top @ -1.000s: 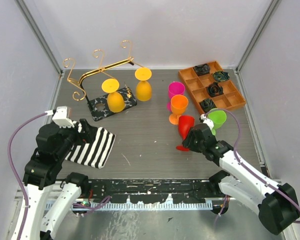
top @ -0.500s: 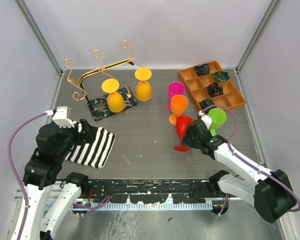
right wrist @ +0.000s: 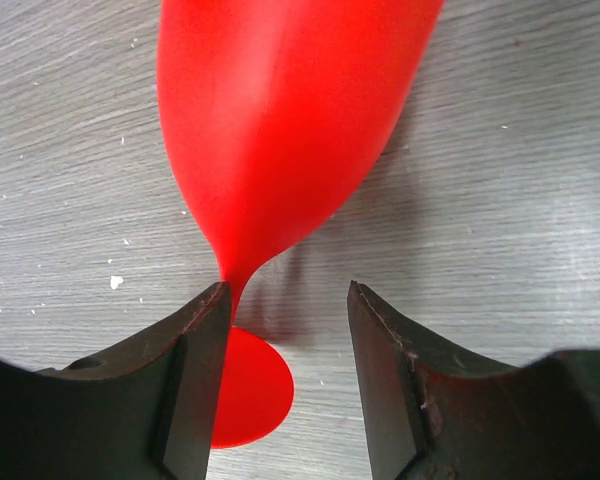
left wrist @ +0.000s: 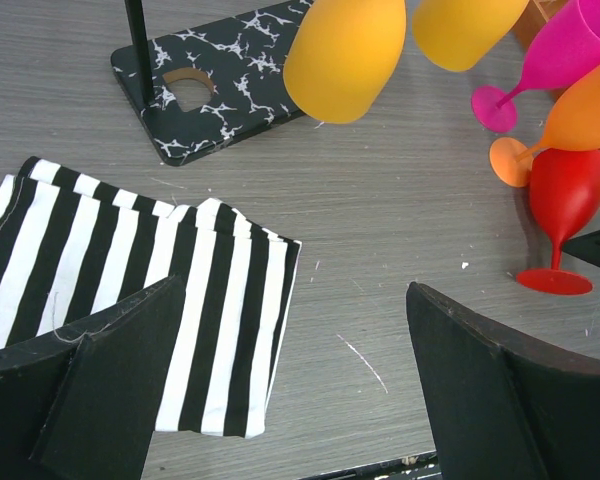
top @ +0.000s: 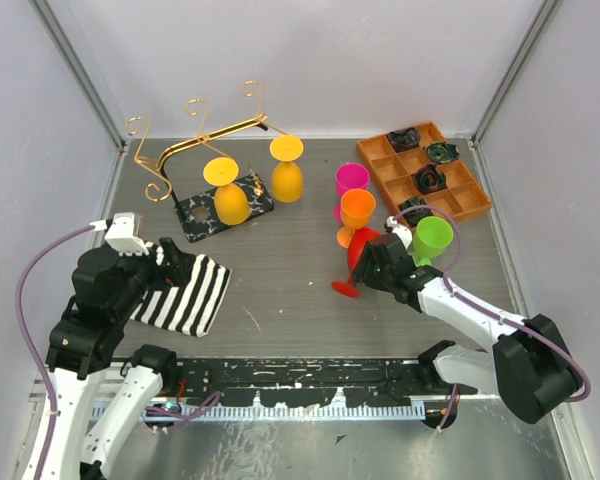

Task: Place the wine glass upside down on the wine glass rack
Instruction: Pick up the wine glass at the center of the board.

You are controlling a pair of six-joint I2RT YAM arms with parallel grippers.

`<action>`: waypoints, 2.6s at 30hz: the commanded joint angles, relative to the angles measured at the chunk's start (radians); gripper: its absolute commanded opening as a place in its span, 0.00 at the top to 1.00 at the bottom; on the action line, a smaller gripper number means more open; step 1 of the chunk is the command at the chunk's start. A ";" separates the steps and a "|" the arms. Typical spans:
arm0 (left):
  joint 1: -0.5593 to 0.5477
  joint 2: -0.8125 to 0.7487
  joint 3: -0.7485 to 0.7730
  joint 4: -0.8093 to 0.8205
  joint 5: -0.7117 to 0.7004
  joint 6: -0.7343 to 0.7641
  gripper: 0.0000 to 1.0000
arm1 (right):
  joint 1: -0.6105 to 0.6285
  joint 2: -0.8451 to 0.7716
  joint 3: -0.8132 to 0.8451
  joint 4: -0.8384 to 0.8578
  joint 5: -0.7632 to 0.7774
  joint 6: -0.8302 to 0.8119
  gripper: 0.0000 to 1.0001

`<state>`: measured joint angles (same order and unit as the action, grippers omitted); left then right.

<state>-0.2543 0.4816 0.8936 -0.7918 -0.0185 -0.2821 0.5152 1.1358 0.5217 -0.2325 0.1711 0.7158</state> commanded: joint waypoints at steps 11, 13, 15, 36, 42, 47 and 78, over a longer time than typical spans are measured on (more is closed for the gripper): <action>-0.002 0.006 -0.012 0.005 0.012 0.005 0.01 | 0.004 -0.008 -0.024 -0.005 0.033 0.006 0.48; -0.002 0.006 -0.012 0.005 0.012 0.004 0.01 | 0.003 -0.048 -0.025 -0.023 0.037 0.009 0.48; -0.003 0.006 -0.012 0.005 0.012 0.004 0.01 | 0.003 -0.089 -0.023 -0.032 0.037 0.011 0.49; -0.003 0.012 -0.012 0.005 0.015 0.006 0.01 | 0.003 -0.004 -0.053 0.062 -0.001 0.062 0.56; -0.001 0.011 -0.013 0.005 0.014 0.005 0.01 | 0.004 -0.035 -0.061 0.054 0.012 0.057 0.69; -0.002 0.013 -0.013 0.006 0.015 0.006 0.01 | 0.003 -0.057 -0.080 0.051 0.011 0.057 0.79; -0.001 -0.083 0.058 -0.018 -0.008 -0.008 0.02 | 0.006 -0.664 -0.105 -0.040 -0.126 -0.029 0.99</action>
<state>-0.2543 0.4187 0.8997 -0.7948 -0.0391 -0.2893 0.5159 0.5167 0.3492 -0.2760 0.0364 0.7326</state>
